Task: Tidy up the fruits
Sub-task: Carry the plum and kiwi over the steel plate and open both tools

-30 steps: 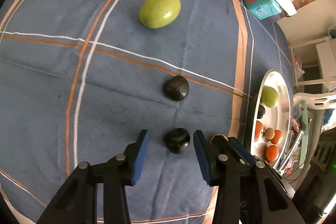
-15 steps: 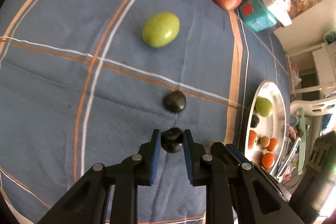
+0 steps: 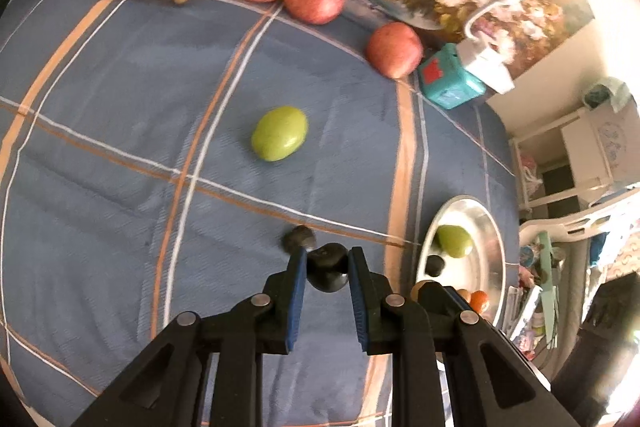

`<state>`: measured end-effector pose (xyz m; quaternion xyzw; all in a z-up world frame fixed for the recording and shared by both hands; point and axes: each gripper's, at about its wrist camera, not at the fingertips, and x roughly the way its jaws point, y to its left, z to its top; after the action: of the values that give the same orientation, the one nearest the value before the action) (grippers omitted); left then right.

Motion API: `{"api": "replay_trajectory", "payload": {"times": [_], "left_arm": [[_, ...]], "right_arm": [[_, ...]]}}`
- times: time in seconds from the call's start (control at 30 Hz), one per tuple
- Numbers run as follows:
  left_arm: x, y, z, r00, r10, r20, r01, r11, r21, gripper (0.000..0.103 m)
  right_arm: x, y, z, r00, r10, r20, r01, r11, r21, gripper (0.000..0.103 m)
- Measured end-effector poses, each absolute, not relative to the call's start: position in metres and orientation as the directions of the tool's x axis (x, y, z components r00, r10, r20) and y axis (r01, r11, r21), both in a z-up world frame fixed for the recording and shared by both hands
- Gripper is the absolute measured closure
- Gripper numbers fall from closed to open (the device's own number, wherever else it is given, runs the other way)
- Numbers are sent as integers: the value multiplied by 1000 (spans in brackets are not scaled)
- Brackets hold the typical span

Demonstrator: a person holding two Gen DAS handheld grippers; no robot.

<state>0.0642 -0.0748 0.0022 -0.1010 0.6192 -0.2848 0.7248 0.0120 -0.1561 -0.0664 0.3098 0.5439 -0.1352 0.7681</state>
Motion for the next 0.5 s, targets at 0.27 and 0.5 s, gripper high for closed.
{"api": "replay_trajectory", "payload": {"times": [0.27, 0.5], "left_arm": [[37, -118, 8, 34, -536, -843, 405, 779, -479, 80], [-15, -175, 6, -46, -541, -840, 558, 684, -471, 80]], "right_arm": [[-22, -207, -65, 372, 17, -928, 684, 671, 286, 77], [-71, -259, -66, 335, -88, -938, 811, 534, 239, 77]]}}
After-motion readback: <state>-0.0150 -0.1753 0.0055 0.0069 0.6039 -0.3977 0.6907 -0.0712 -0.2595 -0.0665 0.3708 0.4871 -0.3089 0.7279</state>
